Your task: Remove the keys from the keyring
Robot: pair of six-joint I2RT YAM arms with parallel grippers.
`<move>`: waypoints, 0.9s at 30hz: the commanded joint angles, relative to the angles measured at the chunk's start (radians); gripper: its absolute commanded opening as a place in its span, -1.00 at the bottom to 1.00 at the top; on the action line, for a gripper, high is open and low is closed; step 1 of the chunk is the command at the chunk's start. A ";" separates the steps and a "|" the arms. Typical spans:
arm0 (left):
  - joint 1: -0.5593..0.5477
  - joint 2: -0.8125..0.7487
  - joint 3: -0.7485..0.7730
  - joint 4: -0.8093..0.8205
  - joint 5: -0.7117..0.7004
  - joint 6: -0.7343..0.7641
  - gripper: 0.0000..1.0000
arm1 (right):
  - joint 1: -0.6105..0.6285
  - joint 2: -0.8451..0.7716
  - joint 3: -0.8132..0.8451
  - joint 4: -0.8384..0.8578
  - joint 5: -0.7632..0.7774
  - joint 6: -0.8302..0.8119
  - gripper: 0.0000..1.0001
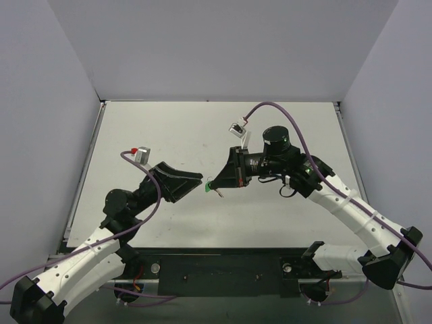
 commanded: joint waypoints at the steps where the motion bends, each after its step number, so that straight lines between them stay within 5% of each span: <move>1: 0.005 -0.003 -0.011 0.077 0.029 -0.008 0.47 | -0.002 0.021 0.017 0.087 -0.035 0.017 -1.00; 19: -0.010 0.069 0.019 0.091 0.034 -0.008 0.05 | 0.008 0.032 0.013 0.138 -0.029 0.050 -1.00; 27: -0.017 0.064 0.036 0.071 0.025 0.002 0.06 | 0.010 0.026 0.004 0.135 -0.029 0.047 -1.00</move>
